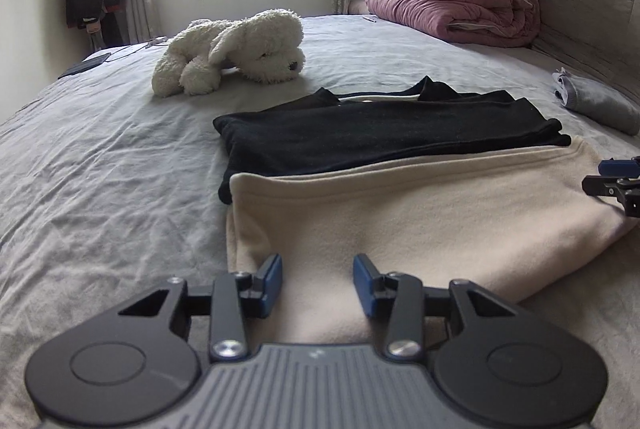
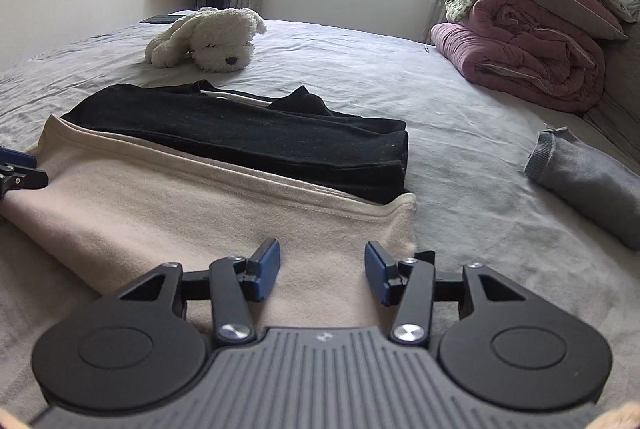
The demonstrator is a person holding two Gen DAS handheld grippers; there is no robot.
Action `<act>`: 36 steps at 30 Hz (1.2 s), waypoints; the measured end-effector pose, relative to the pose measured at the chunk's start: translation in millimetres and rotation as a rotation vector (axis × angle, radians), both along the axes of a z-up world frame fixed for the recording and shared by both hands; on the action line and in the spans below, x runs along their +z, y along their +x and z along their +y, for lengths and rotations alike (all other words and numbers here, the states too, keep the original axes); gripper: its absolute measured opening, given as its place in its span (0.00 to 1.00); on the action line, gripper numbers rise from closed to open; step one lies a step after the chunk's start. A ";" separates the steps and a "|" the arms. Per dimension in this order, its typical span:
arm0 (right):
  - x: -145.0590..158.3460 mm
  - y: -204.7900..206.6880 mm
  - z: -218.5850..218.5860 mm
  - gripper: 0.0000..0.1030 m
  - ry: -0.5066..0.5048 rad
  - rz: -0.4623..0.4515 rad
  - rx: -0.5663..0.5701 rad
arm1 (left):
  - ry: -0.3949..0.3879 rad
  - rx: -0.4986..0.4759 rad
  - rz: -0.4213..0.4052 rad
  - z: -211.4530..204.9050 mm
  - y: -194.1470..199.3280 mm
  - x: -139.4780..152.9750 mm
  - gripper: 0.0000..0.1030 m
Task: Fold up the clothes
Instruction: 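Open both grippers and pull back from the folded beige body, then move both grippers to the folded beige edge and grasp it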
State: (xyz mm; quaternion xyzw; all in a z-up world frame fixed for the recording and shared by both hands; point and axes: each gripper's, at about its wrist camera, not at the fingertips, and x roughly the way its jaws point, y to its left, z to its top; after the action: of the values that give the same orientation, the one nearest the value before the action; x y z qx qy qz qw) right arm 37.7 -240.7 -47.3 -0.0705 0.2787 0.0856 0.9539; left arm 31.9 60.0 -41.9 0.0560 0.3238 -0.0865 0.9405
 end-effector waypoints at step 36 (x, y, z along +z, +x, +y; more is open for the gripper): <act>-4.5 -34.2 -14.2 0.49 -0.013 0.081 -0.003 | -0.024 0.064 0.024 31.4 -16.3 -6.3 0.46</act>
State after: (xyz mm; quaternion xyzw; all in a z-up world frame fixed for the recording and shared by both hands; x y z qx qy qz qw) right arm 3.5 -254.9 -51.8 -0.0727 0.3180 0.0849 0.9415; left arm 15.5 91.4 -48.2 0.0332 0.3357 -0.0612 0.9394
